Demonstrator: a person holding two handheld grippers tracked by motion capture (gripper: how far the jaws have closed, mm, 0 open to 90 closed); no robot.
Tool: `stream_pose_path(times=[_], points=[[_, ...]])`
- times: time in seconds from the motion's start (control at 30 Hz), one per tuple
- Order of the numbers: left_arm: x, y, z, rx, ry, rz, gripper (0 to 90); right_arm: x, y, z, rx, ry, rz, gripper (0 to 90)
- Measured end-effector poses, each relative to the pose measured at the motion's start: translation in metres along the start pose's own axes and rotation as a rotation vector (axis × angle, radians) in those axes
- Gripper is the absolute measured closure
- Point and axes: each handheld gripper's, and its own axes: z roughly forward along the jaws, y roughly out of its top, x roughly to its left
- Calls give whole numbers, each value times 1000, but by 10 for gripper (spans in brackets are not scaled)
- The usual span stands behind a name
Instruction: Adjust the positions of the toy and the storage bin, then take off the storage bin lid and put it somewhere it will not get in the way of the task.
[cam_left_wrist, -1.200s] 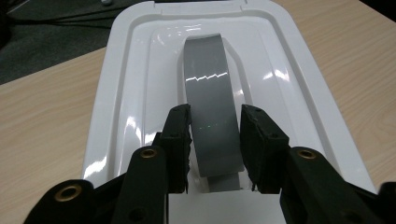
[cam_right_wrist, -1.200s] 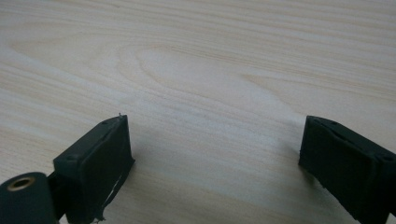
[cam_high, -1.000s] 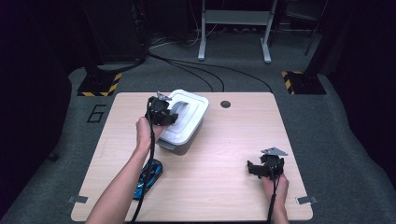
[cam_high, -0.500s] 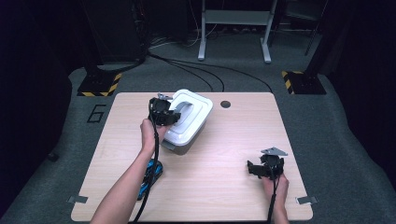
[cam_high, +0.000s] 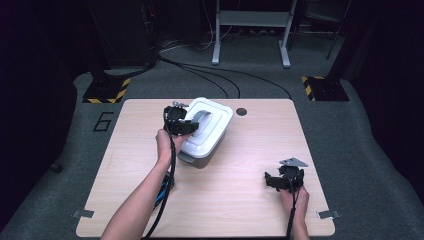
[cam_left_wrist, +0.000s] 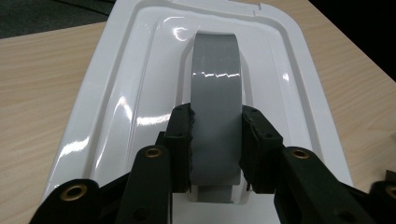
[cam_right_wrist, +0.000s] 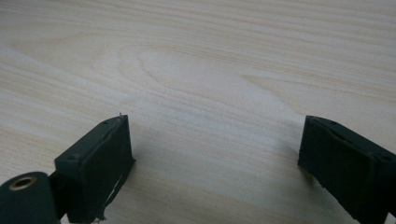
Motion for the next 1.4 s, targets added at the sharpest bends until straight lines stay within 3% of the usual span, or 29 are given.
stream_pose_path(times=[0.4, 0.5, 0.7, 0.93, 1.07, 1.4], points=[[-22, 1, 5, 12, -15, 4, 669, 0, 0, 0, -1, 1, -1, 87], [-24, 1, 5, 19, -6, 29, 669, 0, 0, 0, 1, 1, -1, 87], [-25, 0, 4, 3, 12, 61, 669, 1, 0, 0, -1, 2, 1, 93], [-30, 8, -9, -60, 37, 105, 670, 1, 0, 0, -2, 3, 1, 94], [-27, 12, -17, -86, 44, 114, 670, 1, 0, 0, -1, 3, 1, 94], [-6, 19, -40, -135, 76, 88, 669, 1, 0, 0, -1, 3, 1, 94]])
